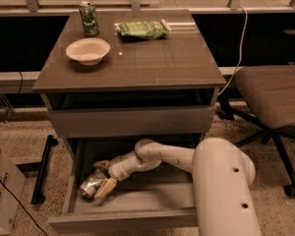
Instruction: Pick 7up can from middle drawer and place on counter
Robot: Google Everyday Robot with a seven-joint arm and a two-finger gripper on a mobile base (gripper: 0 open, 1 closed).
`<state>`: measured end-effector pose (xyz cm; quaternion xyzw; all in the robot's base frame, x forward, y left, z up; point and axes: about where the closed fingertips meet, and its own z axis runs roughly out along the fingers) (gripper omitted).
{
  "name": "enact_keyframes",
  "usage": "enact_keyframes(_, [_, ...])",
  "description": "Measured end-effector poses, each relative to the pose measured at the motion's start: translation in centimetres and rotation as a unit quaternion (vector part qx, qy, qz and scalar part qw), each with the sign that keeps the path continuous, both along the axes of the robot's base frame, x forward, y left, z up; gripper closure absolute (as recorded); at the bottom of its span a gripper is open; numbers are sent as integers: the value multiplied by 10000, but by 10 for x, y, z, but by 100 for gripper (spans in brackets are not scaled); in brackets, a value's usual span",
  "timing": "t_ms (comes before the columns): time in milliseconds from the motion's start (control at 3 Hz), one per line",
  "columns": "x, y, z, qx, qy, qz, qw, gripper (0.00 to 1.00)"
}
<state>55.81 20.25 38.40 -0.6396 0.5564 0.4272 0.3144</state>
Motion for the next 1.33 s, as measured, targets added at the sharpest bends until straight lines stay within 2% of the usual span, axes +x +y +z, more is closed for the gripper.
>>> enact_keyframes(667, [-1, -17, -11, -170, 50, -87, 9998, 65])
enact_keyframes(1000, [-6, -33, 1, -212, -79, -235, 9995, 89])
enact_keyframes(1333, [-24, -58, 29, -219, 14, -328, 9992, 100])
